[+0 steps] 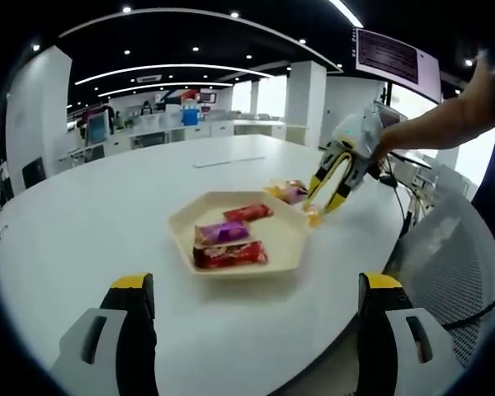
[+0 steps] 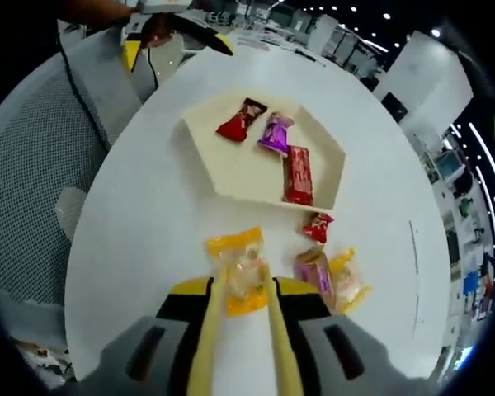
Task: Place the target food into the container with the food tongs after gripping and lifting it, then release it inside without dropping or visibly crushing the food.
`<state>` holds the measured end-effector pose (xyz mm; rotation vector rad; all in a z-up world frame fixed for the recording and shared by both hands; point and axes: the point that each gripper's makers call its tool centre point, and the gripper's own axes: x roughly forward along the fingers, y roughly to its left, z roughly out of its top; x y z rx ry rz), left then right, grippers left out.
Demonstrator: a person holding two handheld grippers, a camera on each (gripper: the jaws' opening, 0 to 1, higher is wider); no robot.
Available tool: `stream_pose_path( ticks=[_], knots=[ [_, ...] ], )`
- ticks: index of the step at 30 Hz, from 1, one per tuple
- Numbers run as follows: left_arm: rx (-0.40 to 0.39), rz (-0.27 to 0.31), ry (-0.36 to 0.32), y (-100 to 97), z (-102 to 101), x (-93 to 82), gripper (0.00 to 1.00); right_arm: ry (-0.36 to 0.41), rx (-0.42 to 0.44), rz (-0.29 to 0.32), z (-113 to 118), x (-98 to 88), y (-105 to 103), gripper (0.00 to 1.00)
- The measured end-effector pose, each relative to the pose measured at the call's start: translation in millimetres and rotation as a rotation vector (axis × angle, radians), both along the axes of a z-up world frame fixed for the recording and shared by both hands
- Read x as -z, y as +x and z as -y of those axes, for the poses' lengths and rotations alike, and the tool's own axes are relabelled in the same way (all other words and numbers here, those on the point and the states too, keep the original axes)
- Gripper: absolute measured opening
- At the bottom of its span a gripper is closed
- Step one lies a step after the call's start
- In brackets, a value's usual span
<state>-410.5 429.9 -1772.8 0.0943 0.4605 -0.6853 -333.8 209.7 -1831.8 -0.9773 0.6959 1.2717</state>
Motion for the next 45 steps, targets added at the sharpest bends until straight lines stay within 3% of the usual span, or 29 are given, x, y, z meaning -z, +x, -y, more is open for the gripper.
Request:
stream_pose_path(
  ticks=[5,8,10,12,14,20,30,39,45],
  knots=[
    [-0.002,0.002,0.000,-0.2,0.1,-0.7,1.00,0.002,0.065,-0.014,-0.8,-0.4,5.1,0.23],
    [-0.006,0.002,-0.001,0.3,-0.7,-0.5,1.00,0.066,0.243,-0.096,-0.4,-3.1,8.5,0.20],
    [-0.007,0.003,-0.001,0.3,-0.7,-0.9,1.00,0.083,0.277,-0.101,3.1,-4.5,13.1,0.19],
    [-0.008,0.003,-0.002,0.4,-0.8,-1.2,1.00,0.118,0.351,-0.149,5.7,-7.0,14.6,0.18],
    [-0.009,0.004,-0.004,0.2,-0.6,-1.7,1.00,0.107,0.354,-0.135,11.9,-8.2,16.0,0.18],
    [-0.005,0.003,-0.003,0.5,-0.8,-0.8,1.00,0.170,0.439,-0.179,17.0,-22.4,19.2,0.18],
    [-0.002,0.006,-0.005,0.7,-0.2,-1.2,1.00,0.240,0.485,-0.152,15.4,-63.1,38.4,0.18],
    [0.001,0.011,-0.012,1.0,0.4,-2.8,1.00,0.233,0.473,-0.130,12.3,-72.2,40.4,0.18],
    [0.001,0.014,-0.014,1.2,0.4,-3.4,1.00,0.230,0.446,-0.112,-2.3,-82.9,41.3,0.19]
  ],
)
